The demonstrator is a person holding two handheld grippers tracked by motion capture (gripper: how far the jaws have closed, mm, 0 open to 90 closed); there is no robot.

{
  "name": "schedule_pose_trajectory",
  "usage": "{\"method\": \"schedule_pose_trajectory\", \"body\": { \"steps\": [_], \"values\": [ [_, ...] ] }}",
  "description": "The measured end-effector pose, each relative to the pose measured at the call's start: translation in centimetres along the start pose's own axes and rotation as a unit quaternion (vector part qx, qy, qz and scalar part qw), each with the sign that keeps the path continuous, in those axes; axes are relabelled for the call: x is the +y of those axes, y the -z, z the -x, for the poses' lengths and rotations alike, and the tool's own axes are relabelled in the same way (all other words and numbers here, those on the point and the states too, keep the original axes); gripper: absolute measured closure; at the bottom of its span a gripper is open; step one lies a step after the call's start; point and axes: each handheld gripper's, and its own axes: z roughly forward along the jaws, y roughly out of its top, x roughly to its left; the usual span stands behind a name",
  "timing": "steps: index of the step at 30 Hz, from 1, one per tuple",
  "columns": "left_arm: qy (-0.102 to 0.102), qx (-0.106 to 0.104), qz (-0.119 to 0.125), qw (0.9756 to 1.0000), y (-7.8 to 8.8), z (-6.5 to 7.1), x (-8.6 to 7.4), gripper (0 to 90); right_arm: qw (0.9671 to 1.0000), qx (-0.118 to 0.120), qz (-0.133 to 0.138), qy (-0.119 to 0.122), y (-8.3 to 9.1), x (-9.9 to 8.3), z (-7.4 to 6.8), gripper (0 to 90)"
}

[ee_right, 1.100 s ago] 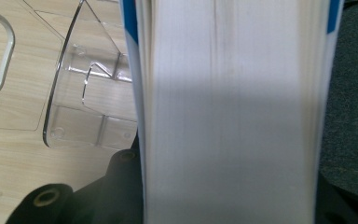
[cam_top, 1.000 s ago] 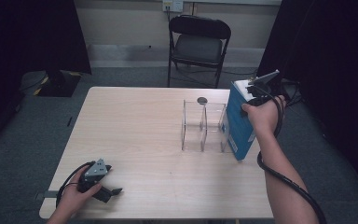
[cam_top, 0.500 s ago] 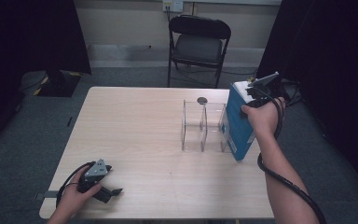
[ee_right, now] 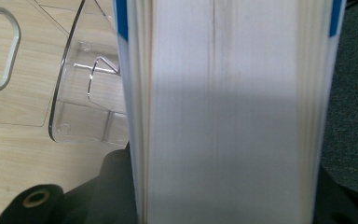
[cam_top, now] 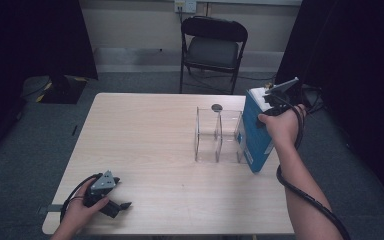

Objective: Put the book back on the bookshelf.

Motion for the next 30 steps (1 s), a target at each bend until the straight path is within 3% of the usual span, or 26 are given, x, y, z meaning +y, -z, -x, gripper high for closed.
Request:
{"method": "schedule_pose_trajectory", "body": {
  "steps": [10, 30],
  "values": [
    [-0.002, 0.000, -0.001, 1.0000, 0.0, 0.0, 0.0, 0.0, 0.9997, 0.017, 0.014, -0.006, 0.8, -0.1, 0.2, 46.2],
    [-0.003, -0.004, -0.001, 1.0000, -0.1, -0.1, 0.2, 0.0, 0.9997, 0.023, 0.002, -0.003, 1.8, -0.8, 0.2, 31.4]
  ]
}}
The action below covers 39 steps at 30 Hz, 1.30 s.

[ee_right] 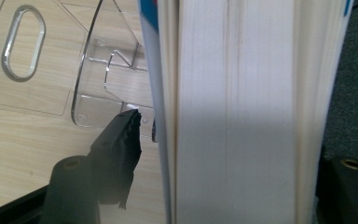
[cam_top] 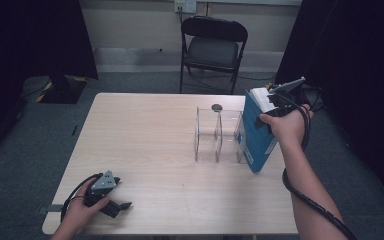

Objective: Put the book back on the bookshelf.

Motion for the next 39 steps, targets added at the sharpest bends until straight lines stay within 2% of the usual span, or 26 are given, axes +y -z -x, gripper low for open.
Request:
{"method": "schedule_pose_trajectory", "body": {
  "steps": [8, 9, 16, 17, 18, 19, 26, 30, 39],
  "values": [
    [0.003, -0.001, 0.002, 1.0000, -0.1, 0.1, 0.1, 0.0, 0.9999, 0.006, 0.010, -0.001, 0.8, -0.7, 0.0, 26.1],
    [0.000, -0.001, 0.001, 1.0000, -0.1, 0.0, 0.1, 0.0, 0.9999, 0.000, 0.010, 0.006, 0.9, -0.8, 0.0, 24.6],
    [0.000, -0.001, 0.001, 1.0000, -0.1, 0.0, 0.1, 0.0, 0.9998, 0.004, 0.015, 0.008, 1.1, -1.0, -0.3, 22.1],
    [-0.004, 0.003, 0.000, 1.0000, -0.1, 0.0, 0.1, 0.0, 0.9998, 0.001, 0.016, 0.008, 1.1, -1.0, -0.4, 21.7],
    [0.001, 0.000, 0.001, 1.0000, -0.1, 0.1, 0.1, 0.0, 0.9998, 0.000, 0.014, 0.012, 1.1, -1.0, -0.5, 21.5],
    [-0.007, 0.007, 0.000, 1.0000, -0.1, 0.0, 0.1, 0.0, 0.9999, 0.001, 0.011, 0.013, 1.1, -1.0, -0.6, 21.5],
    [-0.007, 0.007, 0.000, 1.0000, -0.1, 0.0, 0.1, 0.0, 0.9996, 0.006, 0.012, 0.023, 1.5, -1.1, -1.0, 17.2],
    [-0.007, 0.007, 0.000, 0.9999, -0.1, 0.0, 0.1, 0.0, 0.9994, 0.000, 0.007, 0.034, 1.7, -1.5, -1.1, 17.3],
    [-0.001, 0.003, 0.000, 1.0000, -0.1, 0.1, 0.1, 0.0, 0.9993, 0.003, 0.013, 0.035, 2.3, -2.2, -1.1, 17.5]
  ]
}}
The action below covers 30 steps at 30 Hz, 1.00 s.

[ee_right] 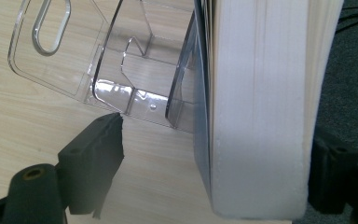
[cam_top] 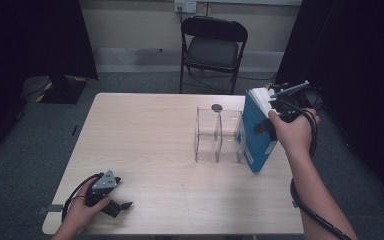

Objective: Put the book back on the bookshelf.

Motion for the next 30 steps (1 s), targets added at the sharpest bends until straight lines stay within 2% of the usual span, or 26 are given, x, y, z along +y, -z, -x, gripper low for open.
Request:
{"method": "schedule_pose_trajectory", "body": {
  "steps": [9, 14, 16, 30],
  "values": [
    [0.001, -0.001, 0.002, 1.0000, 0.0, 0.0, 0.0, 0.0, 1.0000, 0.007, 0.002, 0.001, 0.6, -0.9, 0.1, 17.3],
    [0.001, -0.001, 0.004, 1.0000, -0.1, 0.0, 0.0, 0.0, 0.9999, 0.001, 0.002, 0.017, 0.8, -1.4, -0.1, 17.4],
    [0.001, -0.001, 0.004, 1.0000, -0.1, 0.0, 0.0, 0.0, 0.9999, 0.001, 0.002, 0.014, 0.8, -1.5, -0.1, 17.1],
    [0.003, -0.001, 0.005, 1.0000, -0.1, 0.1, 0.0, 0.0, 0.9997, 0.017, 0.001, 0.020, 1.4, -3.2, 0.2, 17.2]
  ]
}}
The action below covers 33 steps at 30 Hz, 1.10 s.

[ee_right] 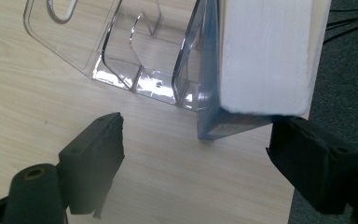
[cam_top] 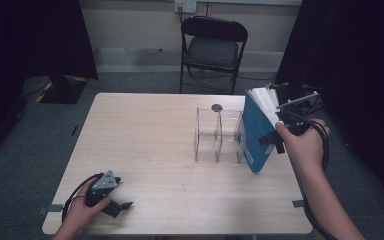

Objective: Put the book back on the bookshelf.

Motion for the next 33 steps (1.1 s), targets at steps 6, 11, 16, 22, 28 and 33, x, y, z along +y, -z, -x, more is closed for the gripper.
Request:
{"method": "schedule_pose_trajectory", "body": {
  "steps": [6, 11, 16, 22, 28, 33],
  "values": [
    [0.000, 0.000, 0.000, 1.0000, 0.0, 0.0, 0.0, 0.0, 0.9999, 0.013, 0.002, -0.001, 0.2, -0.8, 0.0, 17.7],
    [0.000, 0.001, 0.002, 1.0000, 0.0, 0.0, 0.0, 0.0, 0.9998, 0.016, 0.005, 0.007, -0.1, -1.8, -0.1, 18.6],
    [-0.001, 0.002, 0.002, 1.0000, 0.0, 0.0, 0.0, 0.0, 0.9999, 0.015, 0.004, 0.002, -0.2, -2.1, -0.3, 19.0],
    [-0.001, 0.002, 0.002, 1.0000, 0.0, 0.0, 0.0, 0.0, 0.9995, 0.030, 0.004, 0.010, -0.9, -2.7, -0.9, 19.6],
    [-0.005, 0.006, -0.002, 1.0000, 0.0, 0.0, 0.0, 0.0, 0.9990, 0.037, 0.001, 0.026, -1.8, -3.3, -1.8, 19.3],
    [-0.006, 0.006, -0.002, 1.0000, 0.0, 0.0, 0.0, 0.0, 0.9981, 0.050, -0.001, 0.036, -2.7, -3.7, -2.5, 19.1]
  ]
}}
